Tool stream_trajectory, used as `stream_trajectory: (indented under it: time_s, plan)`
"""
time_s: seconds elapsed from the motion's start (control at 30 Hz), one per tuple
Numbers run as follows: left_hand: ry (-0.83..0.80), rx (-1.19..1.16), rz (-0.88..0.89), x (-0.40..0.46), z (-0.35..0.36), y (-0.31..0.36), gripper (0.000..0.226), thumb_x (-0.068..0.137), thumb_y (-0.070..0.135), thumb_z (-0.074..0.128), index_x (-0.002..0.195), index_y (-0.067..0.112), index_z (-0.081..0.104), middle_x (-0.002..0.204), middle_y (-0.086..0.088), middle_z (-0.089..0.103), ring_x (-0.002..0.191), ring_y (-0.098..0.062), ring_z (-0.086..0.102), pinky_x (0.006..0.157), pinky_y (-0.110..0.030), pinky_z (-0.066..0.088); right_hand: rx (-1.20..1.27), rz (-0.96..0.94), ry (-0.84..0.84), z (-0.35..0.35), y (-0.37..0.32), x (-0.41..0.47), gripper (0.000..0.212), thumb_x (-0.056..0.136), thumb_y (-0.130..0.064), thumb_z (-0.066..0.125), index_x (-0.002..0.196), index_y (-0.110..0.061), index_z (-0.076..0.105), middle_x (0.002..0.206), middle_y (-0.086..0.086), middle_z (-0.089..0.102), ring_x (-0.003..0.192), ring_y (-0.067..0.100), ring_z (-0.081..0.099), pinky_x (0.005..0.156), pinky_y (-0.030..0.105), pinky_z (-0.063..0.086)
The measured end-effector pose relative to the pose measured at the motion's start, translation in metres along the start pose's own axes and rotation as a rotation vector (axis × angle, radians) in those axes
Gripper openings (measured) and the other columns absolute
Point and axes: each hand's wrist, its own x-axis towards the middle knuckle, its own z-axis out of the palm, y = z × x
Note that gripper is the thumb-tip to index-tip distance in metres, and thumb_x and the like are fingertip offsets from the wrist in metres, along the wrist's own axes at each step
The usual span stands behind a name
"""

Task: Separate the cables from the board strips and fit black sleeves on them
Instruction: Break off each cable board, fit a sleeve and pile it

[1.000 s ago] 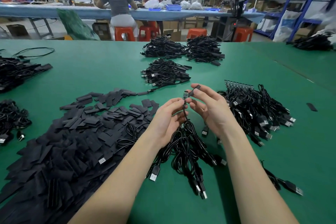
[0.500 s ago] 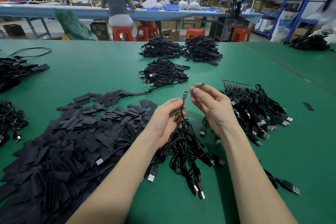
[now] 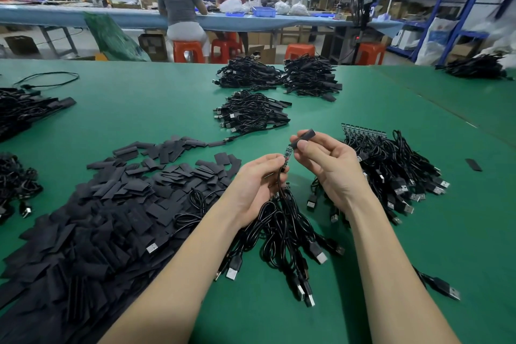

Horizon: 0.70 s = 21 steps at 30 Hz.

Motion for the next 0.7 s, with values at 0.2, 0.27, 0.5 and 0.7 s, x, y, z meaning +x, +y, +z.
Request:
stream_trajectory:
  time_s: [0.2, 0.27, 0.5, 0.7]
  plan:
    - [-0.070, 0.078, -0.014, -0.002, -0.001, 0.010, 0.006, 0.098, 0.007, 0.056, 0.096, 0.008, 0.061, 0.074, -0.001, 0.060, 0.059, -0.010, 0.053, 0.063, -0.021, 0.049, 0.004, 0.055, -0.072, -0.005, -0.007, -0.002, 0.026, 0.078, -0.005, 0.072, 0.104, -0.005, 0.071, 0.103, 0.011, 0.077, 0.092, 0.013, 0.073, 0.078, 0.019, 0.057]
    - [-0.112, 0.128, -0.017, -0.004, -0.004, 0.014, 0.005, 0.097, 0.007, 0.057, 0.099, 0.007, 0.062, 0.075, -0.001, 0.060, 0.061, -0.009, 0.052, 0.063, -0.020, 0.049, -0.046, 0.114, -0.123, -0.007, -0.009, -0.004, 0.027, 0.077, -0.006, 0.073, 0.104, -0.005, 0.073, 0.103, 0.012, 0.077, 0.088, 0.013, 0.073, 0.077, 0.018, 0.057]
    - [-0.079, 0.272, -0.016, -0.003, -0.006, 0.021, 0.008, 0.098, 0.013, 0.062, 0.104, 0.008, 0.062, 0.077, 0.000, 0.068, 0.067, -0.011, 0.060, 0.066, -0.019, 0.052, -0.070, 0.205, -0.145, -0.010, -0.013, -0.005, 0.027, 0.077, -0.005, 0.072, 0.103, -0.003, 0.072, 0.101, 0.015, 0.077, 0.084, 0.016, 0.072, 0.075, 0.019, 0.058]
    - [0.021, 0.589, 0.136, -0.001, -0.010, 0.015, 0.020, 0.091, 0.021, 0.074, 0.100, 0.015, 0.057, 0.082, -0.001, 0.068, 0.075, -0.019, 0.068, 0.080, -0.030, 0.056, -0.073, 0.226, -0.054, -0.013, -0.010, -0.001, 0.026, 0.080, -0.004, 0.074, 0.106, -0.003, 0.072, 0.098, 0.015, 0.075, 0.080, 0.019, 0.071, 0.075, 0.021, 0.058]
